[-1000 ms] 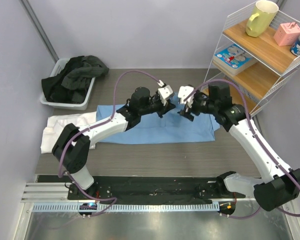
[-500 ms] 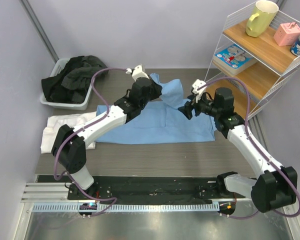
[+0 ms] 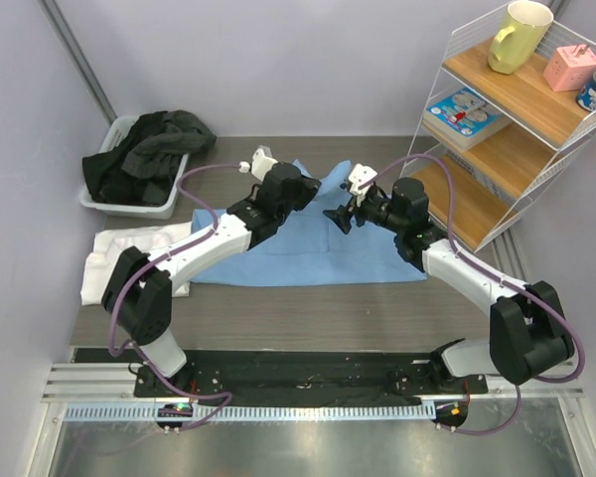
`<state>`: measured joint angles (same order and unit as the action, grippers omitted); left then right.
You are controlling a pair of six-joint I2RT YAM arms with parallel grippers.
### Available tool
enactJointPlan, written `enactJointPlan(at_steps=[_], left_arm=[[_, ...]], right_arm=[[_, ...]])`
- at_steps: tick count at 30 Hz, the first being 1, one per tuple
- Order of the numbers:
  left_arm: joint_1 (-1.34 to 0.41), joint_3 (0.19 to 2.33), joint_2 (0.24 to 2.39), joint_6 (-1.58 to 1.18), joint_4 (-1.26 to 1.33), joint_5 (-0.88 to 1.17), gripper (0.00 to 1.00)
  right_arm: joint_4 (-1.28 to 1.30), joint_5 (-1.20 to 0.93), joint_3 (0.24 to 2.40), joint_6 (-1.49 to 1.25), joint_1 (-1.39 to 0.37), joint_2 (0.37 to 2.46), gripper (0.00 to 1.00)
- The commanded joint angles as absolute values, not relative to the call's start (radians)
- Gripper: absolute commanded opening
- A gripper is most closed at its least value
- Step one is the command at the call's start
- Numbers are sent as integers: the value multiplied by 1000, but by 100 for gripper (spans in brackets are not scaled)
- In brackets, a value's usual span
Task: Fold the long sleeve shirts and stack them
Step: Fold the shirt
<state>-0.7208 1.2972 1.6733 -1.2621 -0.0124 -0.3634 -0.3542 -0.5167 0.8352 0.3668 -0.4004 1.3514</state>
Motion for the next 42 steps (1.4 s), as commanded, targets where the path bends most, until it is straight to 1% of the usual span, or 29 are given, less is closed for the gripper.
enactJointPlan(at_steps=[1, 5, 8, 9, 11, 12, 14, 15, 17, 18, 21, 22, 23, 24, 25, 26, 27, 31, 33, 34, 35, 36, 38, 39, 41, 42], left_arm=[[-712, 1324, 1635, -1370, 21, -334, 0], [-712, 1331, 1637, -1373, 28, -324, 0], [-712, 1322, 1628, -1353, 32, -311, 0], [-712, 1315, 1626, -1351, 32, -311, 0], [-712, 1310, 1621, -1344, 32, -314, 0], [-712, 1309, 1623, -1323, 34, -308, 0], [-712, 1301, 1617, -1298, 47, -279, 5], [-712, 1296, 1614, -1290, 51, -275, 8], [-712, 1276, 1606, -1250, 76, -264, 19], [-709, 1264, 1591, -1221, 96, -264, 26], [-680, 1207, 1543, -1114, 147, -227, 39], [-667, 1189, 1530, -1083, 161, -210, 55], [-651, 1157, 1514, -1015, 172, -184, 60], [-605, 1134, 1493, -974, 204, -108, 67], [-580, 1112, 1452, -916, 224, -63, 90], [-557, 1095, 1424, -829, 227, -34, 100], [-498, 1057, 1401, -793, 229, 53, 100], [-321, 1003, 1299, -649, 181, 292, 100], [-234, 1008, 1270, -501, 208, 473, 100], [-218, 1018, 1270, -438, 190, 608, 100], [-216, 1037, 1281, -361, 131, 645, 100], [-222, 1054, 1285, -228, 86, 667, 100], [-225, 1032, 1289, -163, 78, 687, 100], [-232, 1017, 1290, -56, 86, 705, 100], [-291, 973, 1284, 59, 118, 634, 100], [-319, 953, 1278, 190, 142, 617, 100]], right_arm=[[-549, -479, 821, 420, -433, 1382, 80], [-542, -477, 822, 494, -448, 1411, 80], [-542, -442, 831, 531, -451, 1437, 70], [-540, -416, 834, 537, -449, 1443, 61], [-531, -407, 839, 549, -449, 1456, 53], [-529, -402, 842, 549, -451, 1457, 45], [-529, -399, 853, 545, -451, 1460, 36], [-531, -399, 854, 542, -451, 1462, 26], [-537, -397, 862, 534, -451, 1463, 8], [-544, -397, 862, 526, -449, 1460, 1], [-551, -451, 874, 468, -423, 1460, 1], [-522, -498, 885, 444, -413, 1462, 1], [-505, -517, 900, 434, -396, 1463, 1], [-494, -538, 908, 417, -387, 1462, 1], [-461, -570, 916, 407, -374, 1462, 1], [-440, -613, 934, 382, -365, 1463, 1], [-411, -638, 943, 368, -342, 1465, 1], [-364, -735, 974, 282, -293, 1476, 1], [-360, -767, 985, 223, -273, 1480, 1], [-365, -779, 985, 206, -267, 1480, 1], [-370, -785, 985, 189, -264, 1485, 1], [-380, -788, 985, 154, -258, 1488, 1], [-400, -788, 985, 112, -252, 1502, 1], [-423, -793, 986, 65, -247, 1506, 1], [-448, -793, 992, 8, -233, 1525, 1], [-465, -798, 996, -50, -229, 1532, 1]])
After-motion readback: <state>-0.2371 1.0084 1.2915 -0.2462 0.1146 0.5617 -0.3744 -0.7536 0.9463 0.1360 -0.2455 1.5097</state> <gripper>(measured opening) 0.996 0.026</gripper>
